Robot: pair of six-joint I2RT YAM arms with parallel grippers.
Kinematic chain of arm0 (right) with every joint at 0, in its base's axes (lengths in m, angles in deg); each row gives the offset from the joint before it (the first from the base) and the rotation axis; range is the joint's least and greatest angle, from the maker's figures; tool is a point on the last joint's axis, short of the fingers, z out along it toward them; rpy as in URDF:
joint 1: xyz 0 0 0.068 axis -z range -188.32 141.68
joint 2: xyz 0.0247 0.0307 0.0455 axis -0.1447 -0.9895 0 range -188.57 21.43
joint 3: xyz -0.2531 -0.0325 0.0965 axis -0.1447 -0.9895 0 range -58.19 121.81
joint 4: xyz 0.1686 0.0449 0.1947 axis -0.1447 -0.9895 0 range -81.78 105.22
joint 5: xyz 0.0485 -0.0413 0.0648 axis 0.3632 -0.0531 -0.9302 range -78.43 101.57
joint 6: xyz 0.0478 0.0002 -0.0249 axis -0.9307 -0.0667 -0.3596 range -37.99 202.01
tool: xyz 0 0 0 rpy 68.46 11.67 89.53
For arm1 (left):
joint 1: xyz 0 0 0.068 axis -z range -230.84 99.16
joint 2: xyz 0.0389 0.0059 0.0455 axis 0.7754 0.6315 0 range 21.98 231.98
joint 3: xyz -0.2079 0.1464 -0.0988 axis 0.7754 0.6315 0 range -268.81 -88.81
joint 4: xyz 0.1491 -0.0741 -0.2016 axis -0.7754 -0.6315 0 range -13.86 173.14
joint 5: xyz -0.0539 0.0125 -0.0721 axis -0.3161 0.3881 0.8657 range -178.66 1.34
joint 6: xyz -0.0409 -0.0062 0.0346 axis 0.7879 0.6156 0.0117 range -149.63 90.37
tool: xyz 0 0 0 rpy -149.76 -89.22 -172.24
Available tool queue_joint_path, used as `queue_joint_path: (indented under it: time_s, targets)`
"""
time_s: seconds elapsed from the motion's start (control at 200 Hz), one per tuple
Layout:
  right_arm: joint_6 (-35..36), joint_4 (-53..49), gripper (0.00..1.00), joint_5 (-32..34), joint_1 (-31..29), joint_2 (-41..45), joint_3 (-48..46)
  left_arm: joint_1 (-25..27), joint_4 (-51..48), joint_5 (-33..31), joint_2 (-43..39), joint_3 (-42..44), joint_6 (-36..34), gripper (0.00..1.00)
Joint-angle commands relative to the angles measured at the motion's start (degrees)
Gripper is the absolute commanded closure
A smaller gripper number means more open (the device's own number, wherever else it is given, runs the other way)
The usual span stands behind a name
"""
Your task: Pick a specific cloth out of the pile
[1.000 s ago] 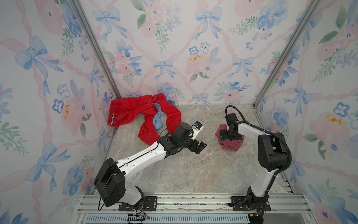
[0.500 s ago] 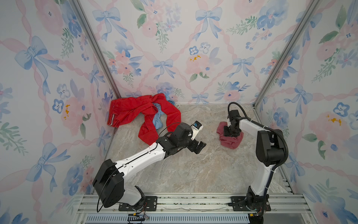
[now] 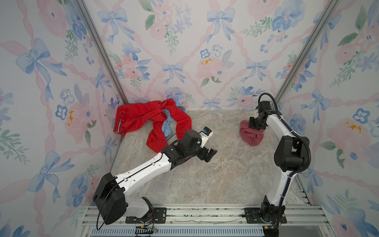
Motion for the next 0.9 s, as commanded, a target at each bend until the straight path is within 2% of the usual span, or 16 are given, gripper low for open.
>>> queue_joint_path:
  time_s: [0.0,0.29,0.55,0.61,0.65,0.695,0.75,0.82,0.895]
  targets:
    - [0.1,-5.4,1.0,1.8,0.7,-4.9,6.6,-0.1,0.5,-1.3,-1.3,1.0,-1.2,0.02]
    - [-1.6,-9.5,1.0,-0.1,2.7,-17.1,18.0,-0.2,0.6,-4.7,-2.9,0.8,-1.1,0.02]
    - [-2.0,-7.7,1.0,-1.4,2.8,-20.5,18.1,-0.1,0.4,-6.7,-4.7,1.9,-0.8,0.02]
    - [-2.0,-6.8,0.97,-1.5,2.8,-19.6,17.3,-0.1,0.6,-7.1,-5.0,2.2,-0.9,0.02]
    - [-2.1,-6.5,0.91,-1.5,2.8,-18.9,16.8,-0.2,0.6,-7.4,-5.0,2.2,-0.8,0.02]
    - [-2.1,-6.1,0.77,-1.5,2.7,-17.9,16.3,-0.2,0.6,-7.5,-5.0,2.3,-0.8,0.02]
    - [-2.2,-5.8,0.68,-1.5,2.6,-16.6,15.7,-0.1,0.6,-7.6,-5.0,2.3,-1.0,0.02]
    - [-2.3,-5.2,0.45,-1.1,2.6,-14.6,14.7,-0.2,0.5,-8.0,-5.1,2.3,-1.4,0.02]
    - [-2.3,-4.5,0.32,-0.5,2.5,-12.3,13.5,-0.2,0.5,-8.5,-5.6,2.4,-1.9,0.02]
